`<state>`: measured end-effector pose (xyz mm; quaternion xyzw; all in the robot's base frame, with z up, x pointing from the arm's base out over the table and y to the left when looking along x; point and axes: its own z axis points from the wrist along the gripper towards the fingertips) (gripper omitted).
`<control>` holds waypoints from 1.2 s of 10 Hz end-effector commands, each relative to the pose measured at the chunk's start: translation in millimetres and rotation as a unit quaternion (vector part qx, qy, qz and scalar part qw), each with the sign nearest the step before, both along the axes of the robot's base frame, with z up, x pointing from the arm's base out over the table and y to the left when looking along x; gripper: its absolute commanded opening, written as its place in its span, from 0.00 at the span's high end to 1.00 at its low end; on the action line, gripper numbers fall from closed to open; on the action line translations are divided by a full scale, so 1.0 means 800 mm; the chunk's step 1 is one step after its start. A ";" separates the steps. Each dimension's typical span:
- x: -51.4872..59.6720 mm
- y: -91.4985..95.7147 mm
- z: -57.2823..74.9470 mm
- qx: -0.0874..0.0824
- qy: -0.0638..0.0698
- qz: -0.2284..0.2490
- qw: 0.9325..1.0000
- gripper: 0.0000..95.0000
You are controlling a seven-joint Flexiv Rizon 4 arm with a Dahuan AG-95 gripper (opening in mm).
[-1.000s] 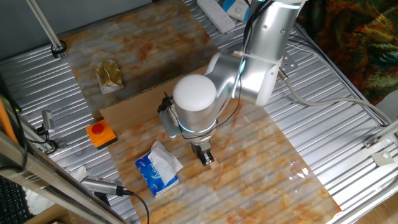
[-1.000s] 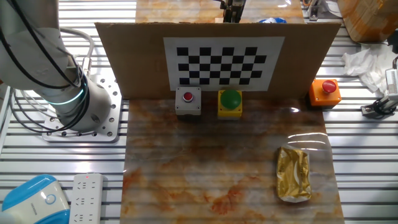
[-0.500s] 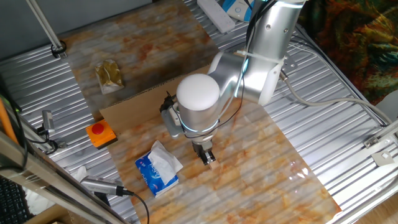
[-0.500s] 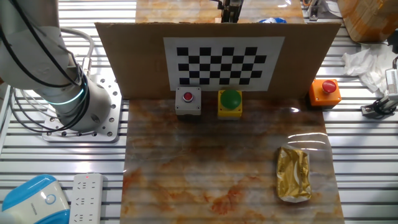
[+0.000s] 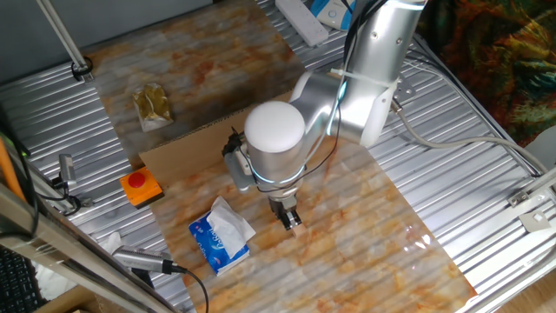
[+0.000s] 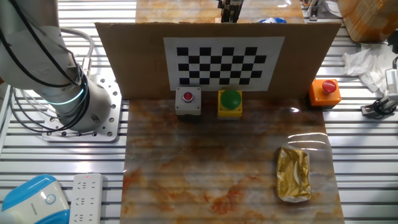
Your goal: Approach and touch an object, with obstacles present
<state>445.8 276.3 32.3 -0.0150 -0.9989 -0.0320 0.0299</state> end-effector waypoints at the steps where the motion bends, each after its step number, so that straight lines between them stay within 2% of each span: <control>1: -0.001 0.000 0.000 0.000 0.001 -0.001 1.000 1.00; 5: -0.013 -0.002 -0.006 0.000 -0.002 -0.002 1.000 1.00; 12: -0.016 0.008 -0.012 -0.003 -0.003 -0.007 1.000 1.00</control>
